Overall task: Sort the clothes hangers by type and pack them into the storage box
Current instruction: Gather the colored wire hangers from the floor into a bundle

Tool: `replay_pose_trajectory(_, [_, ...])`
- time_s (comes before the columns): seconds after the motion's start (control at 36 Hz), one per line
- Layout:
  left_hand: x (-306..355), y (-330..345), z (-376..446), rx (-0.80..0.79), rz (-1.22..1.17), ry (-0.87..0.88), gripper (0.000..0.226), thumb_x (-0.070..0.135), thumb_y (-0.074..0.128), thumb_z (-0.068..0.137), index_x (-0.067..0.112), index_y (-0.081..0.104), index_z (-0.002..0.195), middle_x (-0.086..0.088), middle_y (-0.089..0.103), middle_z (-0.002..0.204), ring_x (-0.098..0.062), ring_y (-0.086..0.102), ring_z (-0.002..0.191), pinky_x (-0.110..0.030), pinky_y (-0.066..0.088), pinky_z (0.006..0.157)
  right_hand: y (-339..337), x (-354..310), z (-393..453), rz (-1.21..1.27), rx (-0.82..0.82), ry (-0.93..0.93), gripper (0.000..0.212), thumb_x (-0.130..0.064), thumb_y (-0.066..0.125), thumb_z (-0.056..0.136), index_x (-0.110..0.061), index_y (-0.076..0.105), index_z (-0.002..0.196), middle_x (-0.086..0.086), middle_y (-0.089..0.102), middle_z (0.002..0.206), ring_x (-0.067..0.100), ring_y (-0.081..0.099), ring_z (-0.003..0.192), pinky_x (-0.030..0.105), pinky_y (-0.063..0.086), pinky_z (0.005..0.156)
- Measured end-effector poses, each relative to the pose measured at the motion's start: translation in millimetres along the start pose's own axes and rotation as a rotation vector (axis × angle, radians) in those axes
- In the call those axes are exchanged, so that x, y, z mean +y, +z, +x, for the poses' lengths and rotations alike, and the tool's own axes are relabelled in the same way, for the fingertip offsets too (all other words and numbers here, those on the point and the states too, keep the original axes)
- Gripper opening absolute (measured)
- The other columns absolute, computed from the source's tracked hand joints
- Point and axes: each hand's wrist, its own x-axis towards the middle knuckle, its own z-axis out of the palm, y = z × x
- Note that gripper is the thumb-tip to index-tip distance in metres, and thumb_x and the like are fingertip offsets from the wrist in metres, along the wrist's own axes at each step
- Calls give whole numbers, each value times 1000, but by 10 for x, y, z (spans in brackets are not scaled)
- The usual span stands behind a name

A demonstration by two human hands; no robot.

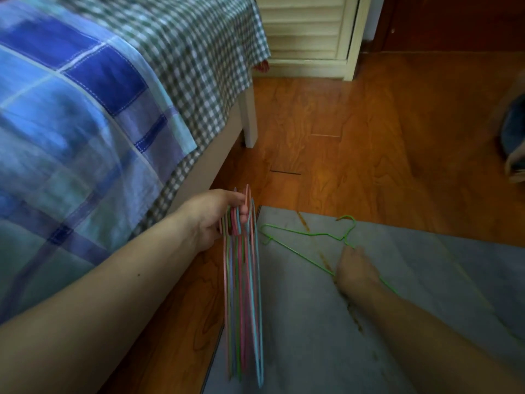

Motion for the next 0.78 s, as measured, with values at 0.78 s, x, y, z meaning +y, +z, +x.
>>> replay_pose_trajectory(0.78, [341, 68, 54, -133, 116, 116, 18, -3, 58, 89, 10, 68, 97, -8, 71, 71, -11, 62, 49, -19, 51, 47, -867, 730, 328, -399, 188, -58, 25, -17, 41, 98, -19, 61, 113, 6, 69, 108, 27, 68, 100, 29, 46, 72])
